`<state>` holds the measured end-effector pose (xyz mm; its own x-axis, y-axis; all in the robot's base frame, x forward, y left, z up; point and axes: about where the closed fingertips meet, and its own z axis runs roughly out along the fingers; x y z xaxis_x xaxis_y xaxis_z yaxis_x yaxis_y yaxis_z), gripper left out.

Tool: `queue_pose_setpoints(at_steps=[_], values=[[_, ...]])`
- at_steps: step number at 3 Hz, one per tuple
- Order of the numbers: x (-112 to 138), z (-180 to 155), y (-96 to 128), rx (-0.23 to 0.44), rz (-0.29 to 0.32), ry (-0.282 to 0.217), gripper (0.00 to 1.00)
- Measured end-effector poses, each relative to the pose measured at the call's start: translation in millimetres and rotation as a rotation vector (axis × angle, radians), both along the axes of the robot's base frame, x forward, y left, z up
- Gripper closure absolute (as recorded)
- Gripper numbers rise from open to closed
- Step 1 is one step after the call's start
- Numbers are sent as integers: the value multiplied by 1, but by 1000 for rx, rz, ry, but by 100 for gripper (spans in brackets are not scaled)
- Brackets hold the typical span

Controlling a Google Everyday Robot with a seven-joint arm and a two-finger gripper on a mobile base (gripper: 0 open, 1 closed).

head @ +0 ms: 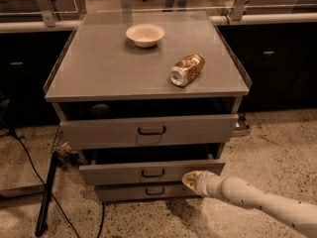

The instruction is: Close middle drawer

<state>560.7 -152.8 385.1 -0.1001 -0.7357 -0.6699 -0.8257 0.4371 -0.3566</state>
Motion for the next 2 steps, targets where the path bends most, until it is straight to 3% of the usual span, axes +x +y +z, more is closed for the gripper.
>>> queue_pose_setpoints(at_steps=[2], values=[[24, -12, -3, -4, -29, -76, 100]])
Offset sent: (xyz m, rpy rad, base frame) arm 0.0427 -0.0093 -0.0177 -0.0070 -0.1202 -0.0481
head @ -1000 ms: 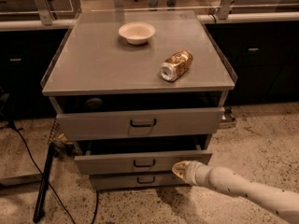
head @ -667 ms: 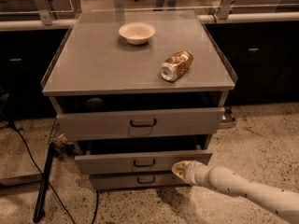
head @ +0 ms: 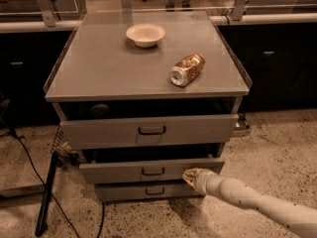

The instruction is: Close middle drawer

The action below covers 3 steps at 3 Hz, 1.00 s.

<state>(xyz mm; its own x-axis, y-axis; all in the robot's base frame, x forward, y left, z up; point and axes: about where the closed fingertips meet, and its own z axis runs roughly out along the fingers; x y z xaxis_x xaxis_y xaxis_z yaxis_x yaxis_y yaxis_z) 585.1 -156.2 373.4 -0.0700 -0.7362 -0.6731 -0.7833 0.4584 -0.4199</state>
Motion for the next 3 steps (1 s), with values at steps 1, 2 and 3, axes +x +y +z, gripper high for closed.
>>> queue_pose_setpoints(at_steps=[1, 2, 3], values=[[24, -8, 0, 7, -14, -38, 100], [27, -9, 0, 10, -16, -44, 100], [32, 0, -15, 50, -56, -33, 100]])
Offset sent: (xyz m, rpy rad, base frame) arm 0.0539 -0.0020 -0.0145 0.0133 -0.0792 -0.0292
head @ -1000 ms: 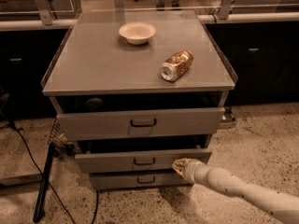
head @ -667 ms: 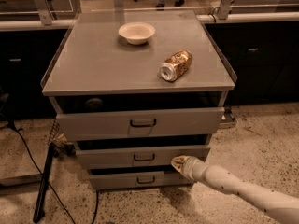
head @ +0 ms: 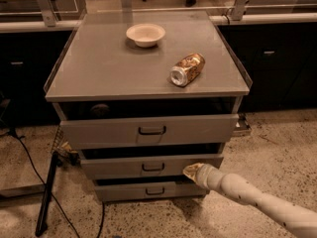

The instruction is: Close middle drawer

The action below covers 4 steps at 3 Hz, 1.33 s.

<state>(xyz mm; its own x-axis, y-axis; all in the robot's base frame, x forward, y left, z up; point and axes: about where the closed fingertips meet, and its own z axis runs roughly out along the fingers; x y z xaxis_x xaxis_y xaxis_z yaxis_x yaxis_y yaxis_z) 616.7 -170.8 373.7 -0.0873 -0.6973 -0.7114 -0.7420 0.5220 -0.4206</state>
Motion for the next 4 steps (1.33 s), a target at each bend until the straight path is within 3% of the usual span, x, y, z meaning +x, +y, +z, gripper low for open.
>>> queue_pose_setpoints(at_steps=[3, 4], values=[[-6, 10, -13, 40, -29, -6, 100], [-4, 9, -12, 48, -29, -8, 73]])
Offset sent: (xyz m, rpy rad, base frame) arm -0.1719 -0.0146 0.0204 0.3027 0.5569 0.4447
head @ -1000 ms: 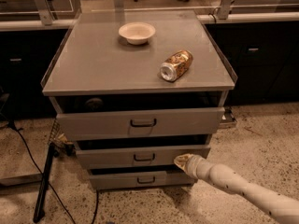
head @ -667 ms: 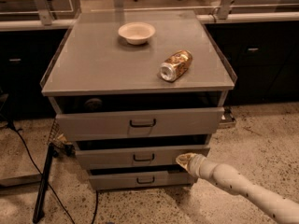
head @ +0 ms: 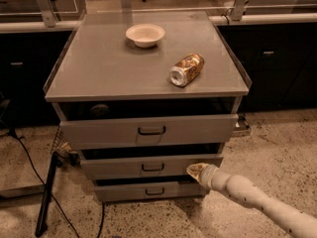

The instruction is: Close middle drawer

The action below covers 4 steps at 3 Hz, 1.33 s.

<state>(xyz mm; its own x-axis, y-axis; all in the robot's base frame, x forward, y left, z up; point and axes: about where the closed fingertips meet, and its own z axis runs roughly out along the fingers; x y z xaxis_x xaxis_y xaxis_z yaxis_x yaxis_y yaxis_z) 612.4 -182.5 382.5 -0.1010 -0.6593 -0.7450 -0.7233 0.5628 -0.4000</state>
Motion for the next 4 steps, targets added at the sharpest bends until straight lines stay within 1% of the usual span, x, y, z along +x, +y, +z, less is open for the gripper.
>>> queue_pose_setpoints(at_steps=[1, 2, 3, 4], values=[[-1, -1, 1, 7, 1, -1, 50], [-11, -10, 5, 54, 27, 91, 27], [-19, -14, -7, 87, 64, 191, 4], [-32, -14, -7, 87, 64, 191, 0]])
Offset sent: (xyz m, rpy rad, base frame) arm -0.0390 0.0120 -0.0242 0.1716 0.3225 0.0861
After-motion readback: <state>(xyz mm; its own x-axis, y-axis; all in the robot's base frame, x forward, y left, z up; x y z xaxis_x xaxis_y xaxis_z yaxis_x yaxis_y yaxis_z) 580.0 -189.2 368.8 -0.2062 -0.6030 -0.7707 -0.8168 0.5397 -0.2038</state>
